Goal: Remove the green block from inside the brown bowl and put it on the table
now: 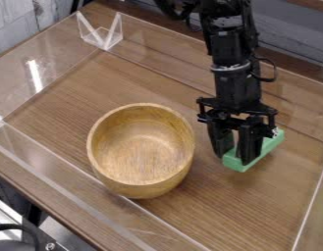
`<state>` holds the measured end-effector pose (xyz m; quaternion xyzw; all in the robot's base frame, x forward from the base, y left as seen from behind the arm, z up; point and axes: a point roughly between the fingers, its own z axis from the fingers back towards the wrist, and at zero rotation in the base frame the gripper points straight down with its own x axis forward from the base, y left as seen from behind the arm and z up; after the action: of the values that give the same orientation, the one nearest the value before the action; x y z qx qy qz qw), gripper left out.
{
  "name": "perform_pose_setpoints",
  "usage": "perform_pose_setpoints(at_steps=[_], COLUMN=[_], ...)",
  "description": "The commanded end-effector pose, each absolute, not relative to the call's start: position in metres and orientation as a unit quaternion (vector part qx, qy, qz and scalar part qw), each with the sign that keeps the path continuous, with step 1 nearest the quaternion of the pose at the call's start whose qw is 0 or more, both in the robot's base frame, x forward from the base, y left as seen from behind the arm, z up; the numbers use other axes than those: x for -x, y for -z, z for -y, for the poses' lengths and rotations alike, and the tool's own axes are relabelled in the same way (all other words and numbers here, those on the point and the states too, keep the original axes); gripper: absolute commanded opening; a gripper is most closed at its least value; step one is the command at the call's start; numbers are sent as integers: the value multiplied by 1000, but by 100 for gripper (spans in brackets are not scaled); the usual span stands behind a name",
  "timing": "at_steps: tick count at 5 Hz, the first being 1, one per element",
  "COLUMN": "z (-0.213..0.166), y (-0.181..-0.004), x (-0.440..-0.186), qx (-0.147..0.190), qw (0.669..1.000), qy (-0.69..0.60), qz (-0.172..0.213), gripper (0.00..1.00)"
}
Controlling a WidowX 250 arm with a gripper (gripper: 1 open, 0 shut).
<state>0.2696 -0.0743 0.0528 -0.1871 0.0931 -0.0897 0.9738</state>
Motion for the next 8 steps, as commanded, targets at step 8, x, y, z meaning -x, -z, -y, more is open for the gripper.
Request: perform_pose_setpoints(at_steps=[8], z=[72], y=[-62], x=[-291], qx=[207], qw=[972], qy=[94], qz=[-60], gripper=[0])
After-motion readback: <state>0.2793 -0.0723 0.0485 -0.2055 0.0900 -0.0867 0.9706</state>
